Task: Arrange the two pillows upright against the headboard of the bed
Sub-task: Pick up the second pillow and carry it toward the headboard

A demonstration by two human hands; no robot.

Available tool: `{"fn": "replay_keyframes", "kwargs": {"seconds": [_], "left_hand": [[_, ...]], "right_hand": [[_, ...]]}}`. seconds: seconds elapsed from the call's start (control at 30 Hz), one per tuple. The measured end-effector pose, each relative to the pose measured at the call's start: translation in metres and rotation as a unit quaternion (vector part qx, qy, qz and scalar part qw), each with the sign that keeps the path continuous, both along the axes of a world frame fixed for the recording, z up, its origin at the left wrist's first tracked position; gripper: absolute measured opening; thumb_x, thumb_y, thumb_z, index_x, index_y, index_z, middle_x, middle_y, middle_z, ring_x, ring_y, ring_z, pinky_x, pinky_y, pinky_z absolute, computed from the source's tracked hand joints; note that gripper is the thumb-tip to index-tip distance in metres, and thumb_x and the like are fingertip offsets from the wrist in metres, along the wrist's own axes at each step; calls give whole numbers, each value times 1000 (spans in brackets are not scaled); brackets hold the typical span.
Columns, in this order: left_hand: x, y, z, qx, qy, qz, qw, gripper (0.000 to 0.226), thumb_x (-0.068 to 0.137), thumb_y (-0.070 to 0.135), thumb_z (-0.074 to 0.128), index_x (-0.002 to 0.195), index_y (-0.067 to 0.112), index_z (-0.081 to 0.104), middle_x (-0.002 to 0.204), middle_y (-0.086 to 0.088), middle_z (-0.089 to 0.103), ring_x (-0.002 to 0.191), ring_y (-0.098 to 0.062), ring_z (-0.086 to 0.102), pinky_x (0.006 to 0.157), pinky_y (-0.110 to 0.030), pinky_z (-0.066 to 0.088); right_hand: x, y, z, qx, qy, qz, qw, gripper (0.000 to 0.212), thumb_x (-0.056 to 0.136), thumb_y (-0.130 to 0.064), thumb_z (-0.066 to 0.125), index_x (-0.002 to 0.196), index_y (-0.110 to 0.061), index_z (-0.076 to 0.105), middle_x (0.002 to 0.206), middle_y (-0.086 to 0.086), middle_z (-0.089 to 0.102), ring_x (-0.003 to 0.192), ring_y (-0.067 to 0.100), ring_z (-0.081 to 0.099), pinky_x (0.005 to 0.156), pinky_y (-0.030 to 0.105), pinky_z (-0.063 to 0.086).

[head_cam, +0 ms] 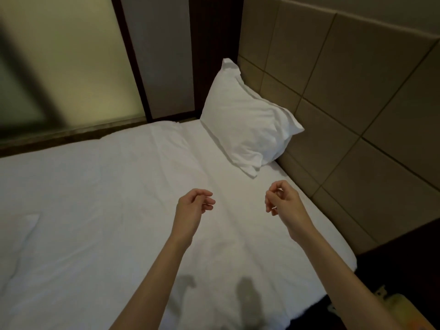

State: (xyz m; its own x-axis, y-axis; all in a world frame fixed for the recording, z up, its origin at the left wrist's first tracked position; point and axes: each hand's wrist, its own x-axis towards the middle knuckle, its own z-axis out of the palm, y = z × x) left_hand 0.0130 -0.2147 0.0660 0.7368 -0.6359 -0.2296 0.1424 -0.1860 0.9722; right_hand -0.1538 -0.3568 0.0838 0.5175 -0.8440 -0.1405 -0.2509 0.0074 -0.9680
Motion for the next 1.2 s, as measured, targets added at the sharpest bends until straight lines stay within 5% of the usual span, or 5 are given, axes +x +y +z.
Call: {"fn": "replay_keyframes", "kwargs": {"seconds": [0.53, 1.2], "left_hand": [[-73, 154, -86, 106, 96, 142, 980, 32, 93, 5, 40, 82, 16, 68, 78, -4, 70, 70, -16, 64, 67, -22, 46], [39, 481, -133, 180, 159, 207, 948, 29, 95, 7, 39, 90, 11, 68, 82, -7, 70, 73, -18, 64, 70, -25, 48]], "right_hand": [[-31, 101, -79, 97, 113, 91, 985, 16, 86, -2, 55, 75, -14, 53, 63, 3, 56, 52, 14, 52, 55, 29, 37], [122, 409, -134, 163, 181, 182, 953, 12, 85, -3, 56, 78, -12, 56, 69, 5, 65, 65, 18, 63, 60, 28, 45]]}}
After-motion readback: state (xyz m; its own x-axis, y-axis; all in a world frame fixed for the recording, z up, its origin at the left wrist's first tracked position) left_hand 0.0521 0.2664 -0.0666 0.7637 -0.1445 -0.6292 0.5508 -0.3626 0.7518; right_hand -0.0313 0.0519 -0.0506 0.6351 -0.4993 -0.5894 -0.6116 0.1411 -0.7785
